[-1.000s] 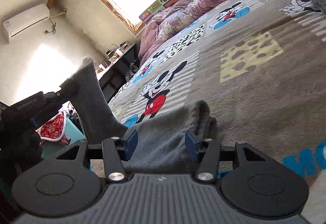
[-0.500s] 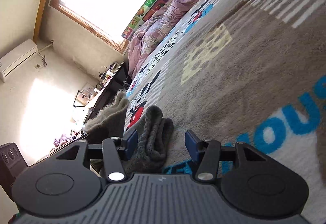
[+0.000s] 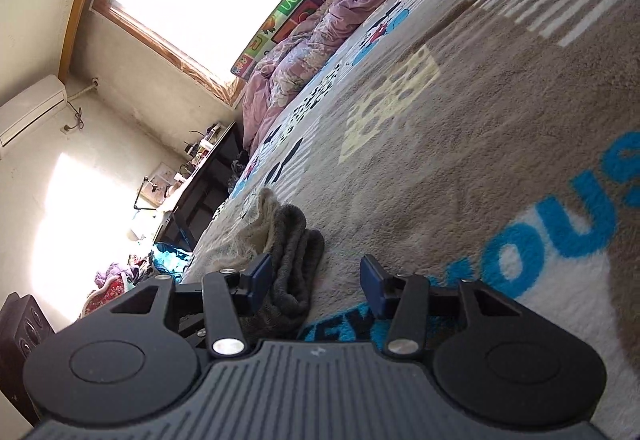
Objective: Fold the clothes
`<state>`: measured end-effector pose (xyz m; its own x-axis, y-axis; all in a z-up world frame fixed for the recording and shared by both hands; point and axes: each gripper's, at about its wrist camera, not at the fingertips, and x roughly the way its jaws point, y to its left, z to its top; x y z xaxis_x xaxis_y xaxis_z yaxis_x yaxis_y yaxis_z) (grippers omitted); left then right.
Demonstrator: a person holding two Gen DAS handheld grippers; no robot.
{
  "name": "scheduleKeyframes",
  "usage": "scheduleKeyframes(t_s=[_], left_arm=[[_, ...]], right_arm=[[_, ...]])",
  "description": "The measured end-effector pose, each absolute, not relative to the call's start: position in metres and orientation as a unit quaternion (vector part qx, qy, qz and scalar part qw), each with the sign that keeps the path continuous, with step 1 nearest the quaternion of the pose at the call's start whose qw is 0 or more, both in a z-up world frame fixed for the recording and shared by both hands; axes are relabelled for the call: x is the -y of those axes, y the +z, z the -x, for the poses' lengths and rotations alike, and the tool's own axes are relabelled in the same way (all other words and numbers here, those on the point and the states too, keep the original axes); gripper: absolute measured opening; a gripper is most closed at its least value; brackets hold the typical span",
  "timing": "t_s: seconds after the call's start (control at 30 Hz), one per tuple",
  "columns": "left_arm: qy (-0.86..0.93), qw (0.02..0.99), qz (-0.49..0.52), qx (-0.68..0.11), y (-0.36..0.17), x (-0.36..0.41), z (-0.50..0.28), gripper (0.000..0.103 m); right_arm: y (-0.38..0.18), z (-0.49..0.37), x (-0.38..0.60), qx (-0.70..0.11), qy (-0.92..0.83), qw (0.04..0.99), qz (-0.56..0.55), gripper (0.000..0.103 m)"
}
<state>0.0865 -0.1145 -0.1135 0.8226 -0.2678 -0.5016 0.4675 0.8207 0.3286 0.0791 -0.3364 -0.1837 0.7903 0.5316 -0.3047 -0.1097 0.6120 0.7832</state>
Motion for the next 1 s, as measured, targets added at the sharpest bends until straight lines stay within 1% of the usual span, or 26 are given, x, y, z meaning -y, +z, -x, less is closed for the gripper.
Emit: scheduleKeyframes(t_s=[0.07, 0.1, 0.13, 0.2, 0.27, 0.33, 0.4, 0.5, 0.57, 0.67, 0.73, 0.83, 0.9, 1.0], left_arm=[[-0.217, 0.924, -0.221, -0.225, -0.107, 0.109, -0.086, 0.014], [-0.232, 0.923, -0.206, -0.229, -0.102, 0.104, -0.085, 0.023], [-0.249, 0.921, -0.186, -0.233, -0.096, 0.098, -0.084, 0.035], [-0.267, 0.922, -0.160, -0.229, -0.085, 0.086, -0.078, 0.048], [-0.282, 0.923, -0.136, -0.223, -0.074, 0.075, -0.072, 0.047], [-0.289, 0.926, -0.109, -0.218, -0.064, 0.060, -0.067, 0.035], [-0.274, 0.935, -0.075, -0.214, -0.056, 0.038, -0.069, 0.035], [-0.211, 0.953, -0.045, -0.212, -0.051, 0.002, -0.079, 0.035], [-0.160, 0.964, -0.030, -0.209, -0.052, -0.021, -0.090, 0.035], [-0.116, 0.973, -0.014, -0.197, -0.050, -0.045, -0.105, 0.035], [-0.114, 0.974, 0.014, -0.195, -0.048, -0.058, -0.114, 0.034], [-0.128, 0.971, 0.013, -0.201, -0.055, -0.057, -0.122, 0.033], [-0.139, 0.965, 0.003, -0.221, -0.069, -0.052, -0.125, 0.032], [-0.131, 0.953, -0.037, -0.272, -0.102, -0.042, -0.127, 0.031]], right_arm=[[-0.183, -0.079, 0.335, -0.267, 0.182, 0.861, -0.393, 0.048], [-0.182, -0.079, 0.334, -0.268, 0.179, 0.862, -0.391, 0.048], [-0.182, -0.078, 0.334, -0.269, 0.175, 0.863, -0.390, 0.048], [-0.178, -0.077, 0.333, -0.270, 0.163, 0.866, -0.388, 0.048], [-0.173, -0.075, 0.333, -0.269, 0.148, 0.871, -0.383, 0.049], [-0.159, -0.072, 0.328, -0.256, 0.137, 0.890, -0.352, 0.050], [-0.140, -0.068, 0.319, -0.234, 0.135, 0.913, -0.307, 0.050], [-0.108, -0.067, 0.289, -0.201, 0.160, 0.945, -0.203, 0.050], [-0.090, -0.070, 0.262, -0.187, 0.189, 0.954, -0.136, 0.050], [-0.072, -0.079, 0.221, -0.174, 0.220, 0.958, -0.063, 0.049], [-0.070, -0.084, 0.199, -0.170, 0.226, 0.959, -0.030, 0.049], [-0.074, -0.091, 0.177, -0.174, 0.227, 0.958, 0.001, 0.049], [-0.084, -0.097, 0.170, -0.191, 0.221, 0.956, 0.015, 0.048], [-0.107, -0.108, 0.166, -0.240, 0.203, 0.948, 0.040, 0.048]])
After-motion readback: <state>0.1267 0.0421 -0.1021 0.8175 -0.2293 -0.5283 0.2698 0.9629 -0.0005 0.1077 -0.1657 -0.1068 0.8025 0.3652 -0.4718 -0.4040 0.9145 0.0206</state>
